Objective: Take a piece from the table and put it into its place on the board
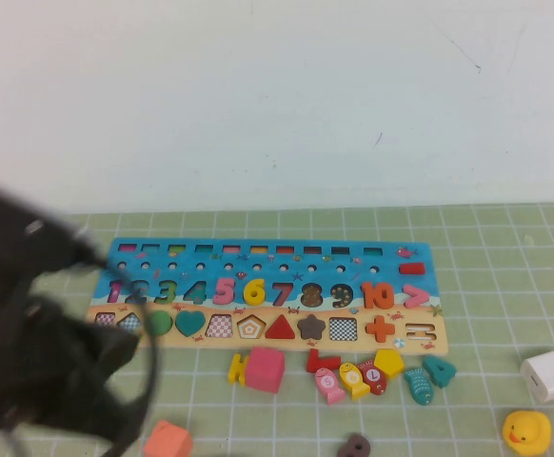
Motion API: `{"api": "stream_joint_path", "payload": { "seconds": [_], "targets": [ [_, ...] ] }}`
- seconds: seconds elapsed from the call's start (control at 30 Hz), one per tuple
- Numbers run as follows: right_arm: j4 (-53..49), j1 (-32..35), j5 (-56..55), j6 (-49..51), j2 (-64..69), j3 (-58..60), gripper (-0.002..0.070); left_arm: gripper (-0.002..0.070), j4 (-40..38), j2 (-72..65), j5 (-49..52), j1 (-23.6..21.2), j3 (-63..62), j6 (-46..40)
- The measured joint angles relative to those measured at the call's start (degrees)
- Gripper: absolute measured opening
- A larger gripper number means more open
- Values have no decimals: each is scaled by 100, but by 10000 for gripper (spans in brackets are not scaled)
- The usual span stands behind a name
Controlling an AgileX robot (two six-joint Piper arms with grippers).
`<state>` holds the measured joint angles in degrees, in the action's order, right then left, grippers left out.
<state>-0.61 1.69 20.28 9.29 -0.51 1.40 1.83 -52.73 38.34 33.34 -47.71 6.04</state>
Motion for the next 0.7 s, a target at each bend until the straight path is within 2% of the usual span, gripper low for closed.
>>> {"api": "stream_joint_path", "payload": {
  "seconds": [0.3,0.47,0.6,0.7],
  "targets": [
    [0,0,0,0,0,0,-1,-1,-597,1495,1268,0,204,204],
    [0,0,0,0,0,0,-1,-1,-303,2039,1648,0,231,204],
    [0,0,0,0,0,0,-1,-1,-98,2411,1570,0,493,204],
    [0,0,0,0,0,0,-1,-1,35,2707,1016,0,984,204]
  ]
}}
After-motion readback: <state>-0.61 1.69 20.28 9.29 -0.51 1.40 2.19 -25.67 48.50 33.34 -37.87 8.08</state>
